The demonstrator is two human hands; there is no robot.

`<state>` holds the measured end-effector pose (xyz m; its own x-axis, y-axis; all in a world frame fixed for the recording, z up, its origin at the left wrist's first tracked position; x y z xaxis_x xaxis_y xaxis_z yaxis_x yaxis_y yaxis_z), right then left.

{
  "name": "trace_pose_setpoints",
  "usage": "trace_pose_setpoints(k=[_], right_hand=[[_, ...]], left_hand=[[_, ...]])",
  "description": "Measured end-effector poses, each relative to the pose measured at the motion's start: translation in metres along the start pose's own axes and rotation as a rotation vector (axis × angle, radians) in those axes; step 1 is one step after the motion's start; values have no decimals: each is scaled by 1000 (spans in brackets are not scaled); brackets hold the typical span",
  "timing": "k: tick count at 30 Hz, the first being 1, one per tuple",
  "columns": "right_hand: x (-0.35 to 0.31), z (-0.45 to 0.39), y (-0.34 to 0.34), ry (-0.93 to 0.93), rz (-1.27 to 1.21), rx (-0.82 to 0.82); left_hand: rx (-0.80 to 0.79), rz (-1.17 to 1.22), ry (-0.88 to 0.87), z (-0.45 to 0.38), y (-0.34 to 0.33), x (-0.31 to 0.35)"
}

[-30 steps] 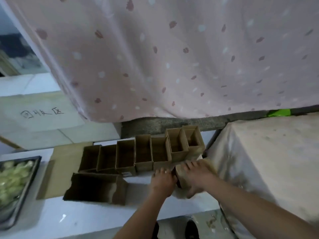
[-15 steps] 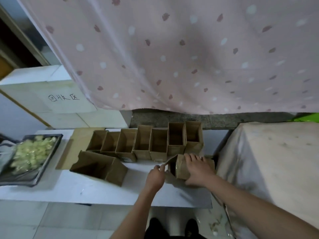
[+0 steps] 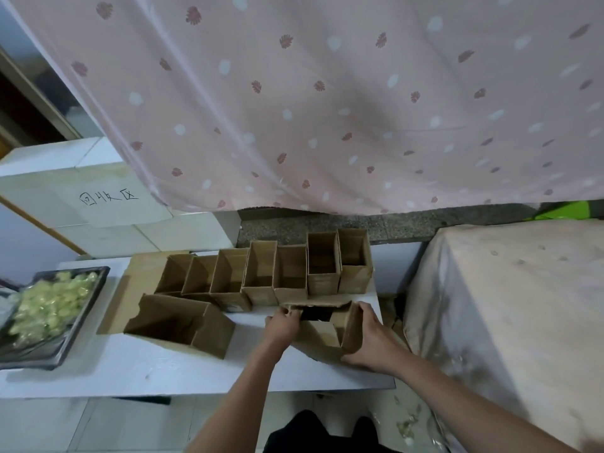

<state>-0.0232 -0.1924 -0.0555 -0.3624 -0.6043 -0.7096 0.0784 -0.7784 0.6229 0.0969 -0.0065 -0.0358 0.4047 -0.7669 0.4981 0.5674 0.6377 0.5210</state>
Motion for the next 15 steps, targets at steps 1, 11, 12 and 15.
trace_pose_setpoints(k=[1, 11, 12, 15], right_hand=[[1, -1, -3, 0, -9, -12], [35, -25, -18, -175, 189, -93], [39, -25, -21, -213, 181, -122], [48, -22, -24, -319, 38, -190]], left_hand=[[4, -17, 7, -1, 1, -2], [-108, -92, -106, -9, 5, -12], [-122, -104, -121, -8, 4, -13], [-123, -130, -162, -8, 2, -17]])
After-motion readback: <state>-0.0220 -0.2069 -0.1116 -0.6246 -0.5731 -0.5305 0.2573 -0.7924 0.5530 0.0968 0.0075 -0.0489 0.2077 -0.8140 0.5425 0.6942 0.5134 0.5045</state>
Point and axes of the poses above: each hand's wrist, its own z-axis away from the middle knuckle, its own y-axis out of the back of the hand, x = y × z, the point moved 7 cm from there along -z, towards the middle knuckle, and after that the axes turned 6 degrees about y, right-handed, at the moved point
